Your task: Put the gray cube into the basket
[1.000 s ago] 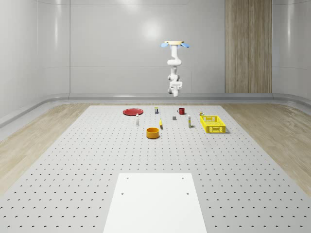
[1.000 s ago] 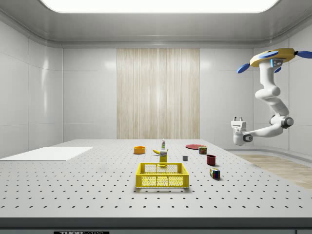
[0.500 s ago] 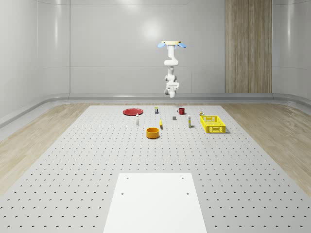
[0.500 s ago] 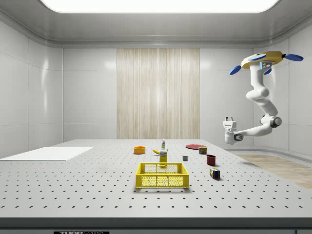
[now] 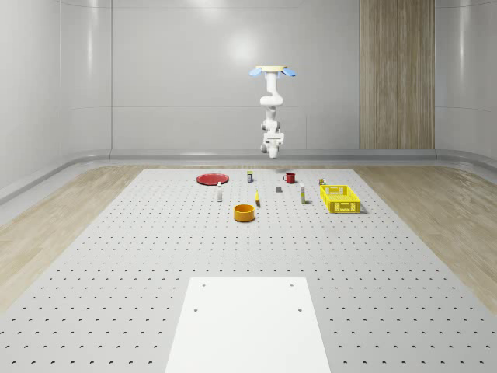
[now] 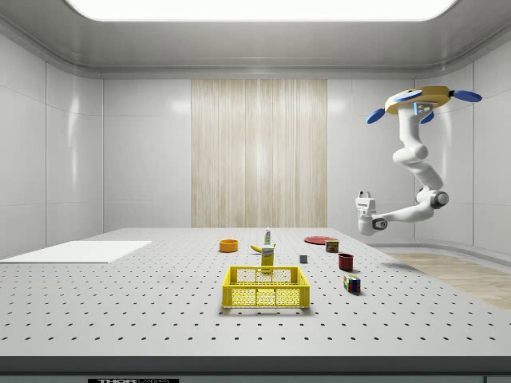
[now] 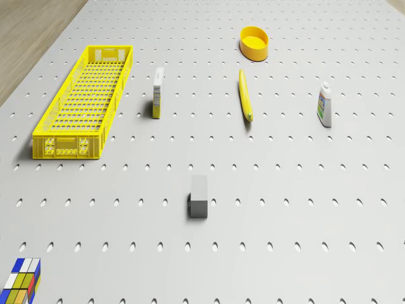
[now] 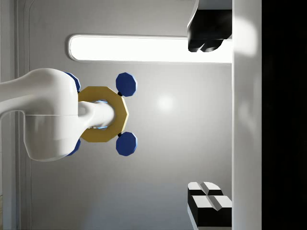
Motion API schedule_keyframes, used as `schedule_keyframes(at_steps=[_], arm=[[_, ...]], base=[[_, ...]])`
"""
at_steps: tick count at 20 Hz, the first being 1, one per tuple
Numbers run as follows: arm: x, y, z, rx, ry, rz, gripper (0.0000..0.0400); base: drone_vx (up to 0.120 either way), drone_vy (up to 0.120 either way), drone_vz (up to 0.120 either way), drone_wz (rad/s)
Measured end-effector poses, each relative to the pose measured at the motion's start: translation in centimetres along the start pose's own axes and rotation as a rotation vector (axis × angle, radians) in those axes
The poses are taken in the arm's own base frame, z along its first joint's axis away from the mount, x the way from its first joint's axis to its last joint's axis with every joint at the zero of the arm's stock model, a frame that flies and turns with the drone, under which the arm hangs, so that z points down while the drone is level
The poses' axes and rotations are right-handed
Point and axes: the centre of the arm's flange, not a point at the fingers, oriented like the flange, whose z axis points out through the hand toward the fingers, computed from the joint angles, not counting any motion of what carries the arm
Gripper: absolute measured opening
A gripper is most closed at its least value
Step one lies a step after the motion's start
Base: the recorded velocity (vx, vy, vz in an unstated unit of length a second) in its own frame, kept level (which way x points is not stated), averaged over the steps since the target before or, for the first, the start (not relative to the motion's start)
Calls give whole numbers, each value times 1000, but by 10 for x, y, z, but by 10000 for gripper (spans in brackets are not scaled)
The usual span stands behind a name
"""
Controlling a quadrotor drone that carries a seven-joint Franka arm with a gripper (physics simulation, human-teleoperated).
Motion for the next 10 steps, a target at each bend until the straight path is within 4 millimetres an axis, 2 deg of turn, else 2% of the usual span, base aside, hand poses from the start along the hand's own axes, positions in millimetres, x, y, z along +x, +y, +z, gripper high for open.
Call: schedule_keyframes(at_steps=[10], arm=[[-3, -2, 0, -22, 33, 0, 400]], base=[[120, 0, 0, 0]])
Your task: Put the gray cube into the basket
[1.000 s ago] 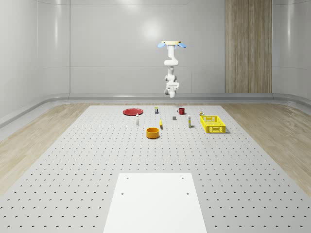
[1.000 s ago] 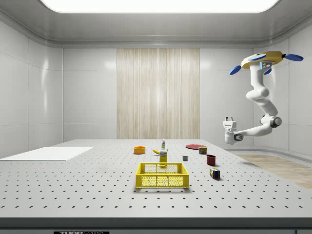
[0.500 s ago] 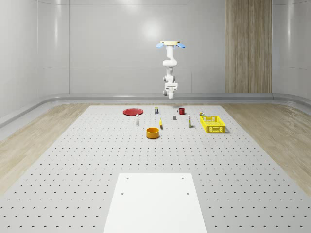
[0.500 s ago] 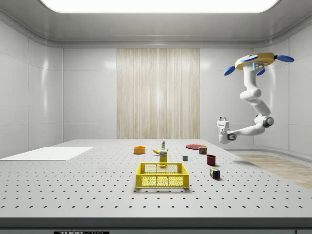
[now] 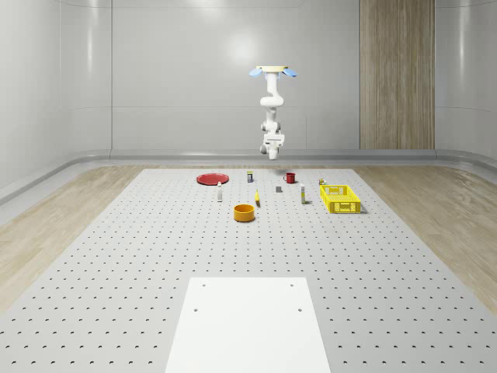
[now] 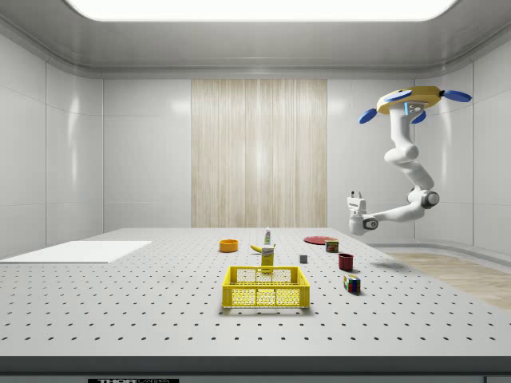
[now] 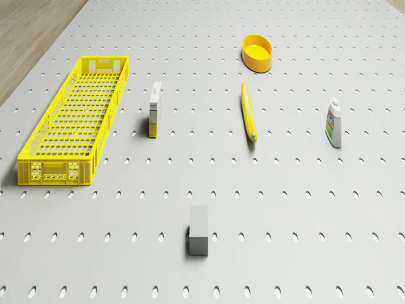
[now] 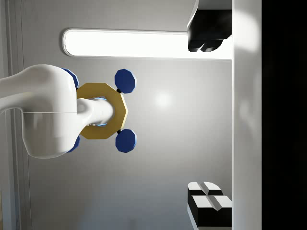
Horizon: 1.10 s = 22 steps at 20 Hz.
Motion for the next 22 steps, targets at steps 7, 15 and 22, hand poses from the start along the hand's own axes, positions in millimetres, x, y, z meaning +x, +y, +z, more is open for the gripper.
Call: schedule_keyframes(at_steps=[7, 15, 22], arm=[[-8, -7, 1, -72, 79, -2, 400], [-37, -35, 14, -370, 384, -9, 400], [-71, -68, 95, -1066, 1078, -25, 400]], base=[[120, 0, 0, 0], [120, 0, 0, 0], [120, 0, -57, 0]])
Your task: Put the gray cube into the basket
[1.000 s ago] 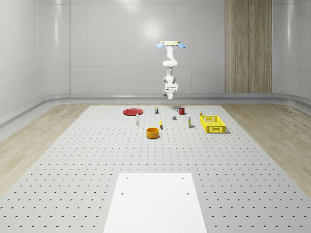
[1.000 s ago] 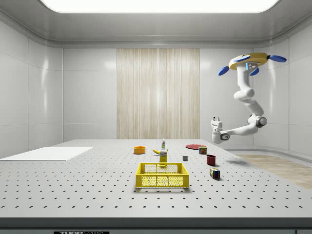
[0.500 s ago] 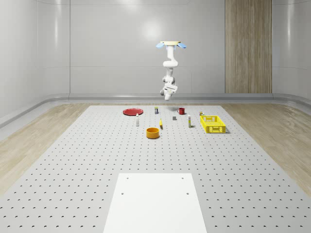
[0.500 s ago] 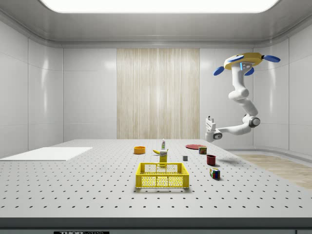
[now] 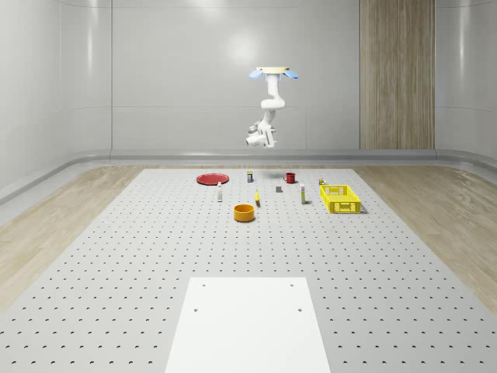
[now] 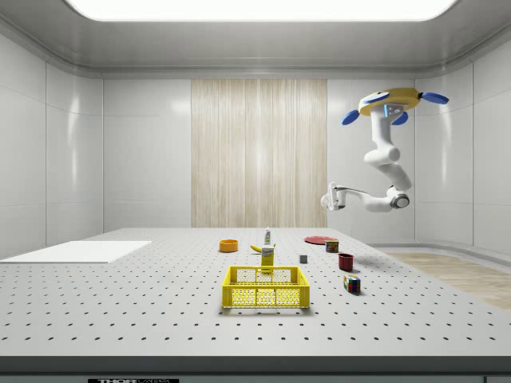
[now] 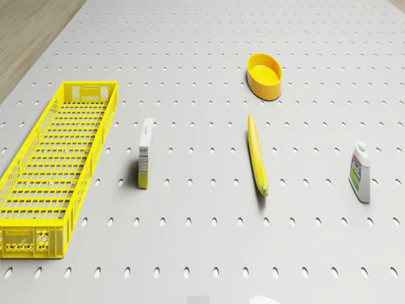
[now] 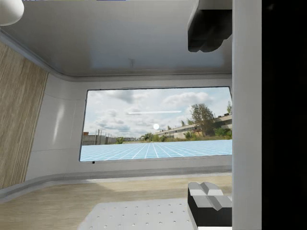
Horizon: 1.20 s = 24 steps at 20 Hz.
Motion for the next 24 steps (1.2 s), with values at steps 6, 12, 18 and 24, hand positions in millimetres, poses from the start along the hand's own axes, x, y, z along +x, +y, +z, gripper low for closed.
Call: schedule_keyframes(at_steps=[6, 12, 18, 24], arm=[[-56, -55, 39, -644, 641, -20, 400], [-70, -67, 77, -949, 950, -34, 400], [-72, -69, 92, -1056, 1062, -40, 400], [-73, -69, 97, -1091, 1100, -43, 400]], base=[[100, 0, -120, 0], [60, 0, -120, 0], [120, 0, -120, 0], [120, 0, -120, 0]])
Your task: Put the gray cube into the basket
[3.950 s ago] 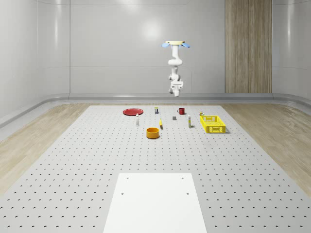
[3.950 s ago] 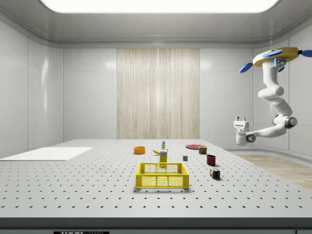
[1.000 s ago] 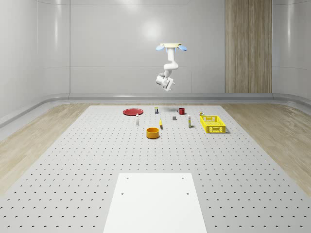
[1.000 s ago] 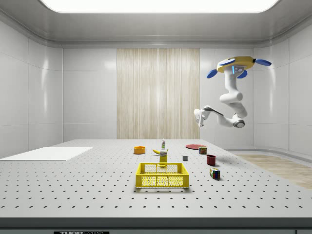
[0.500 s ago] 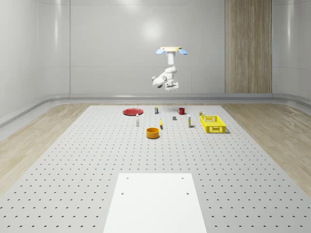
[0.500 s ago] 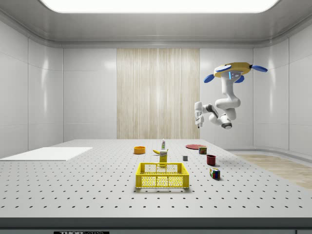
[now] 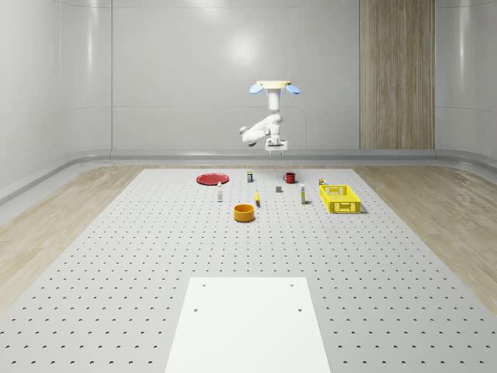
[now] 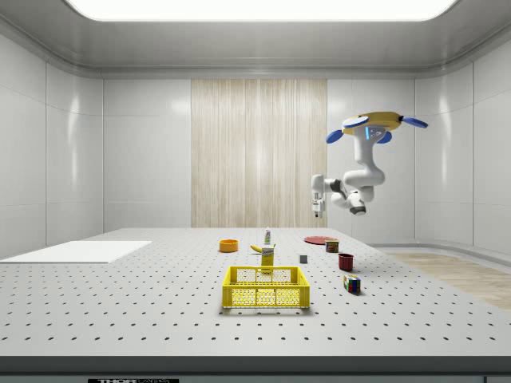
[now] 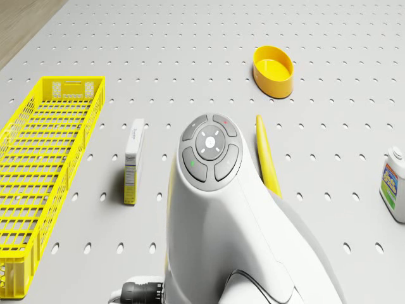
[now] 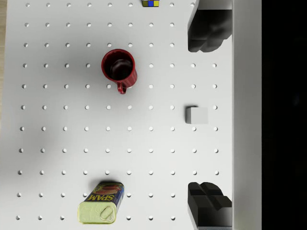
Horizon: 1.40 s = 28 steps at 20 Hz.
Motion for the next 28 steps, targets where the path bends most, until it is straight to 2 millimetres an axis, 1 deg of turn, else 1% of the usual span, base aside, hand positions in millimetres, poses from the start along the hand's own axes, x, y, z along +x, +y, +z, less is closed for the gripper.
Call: schedule_keyframes(at_steps=[6, 8, 11, 12, 17, 21, 26, 28], arm=[[-1, -1, 0, -12, 13, 0, 400], [-1, -1, 0, -14, 15, 0, 400], [-2, -2, 0, -16, 17, 0, 400], [-2, -2, 0, -16, 17, 0, 400], [-2, -2, 0, -17, 19, 0, 400], [-2, -2, 0, -18, 19, 0, 400], [-2, -2, 0, -18, 19, 0, 400], [-2, -2, 0, -18, 20, 0, 400]], base=[[120, 0, -120, 0], [120, 0, 0, 0], [120, 107, 0, 0], [40, 0, 0, 0], [0, 0, -120, 0], [120, 0, -120, 0], [120, 0, -8, 0], [0, 0, -60, 0]])
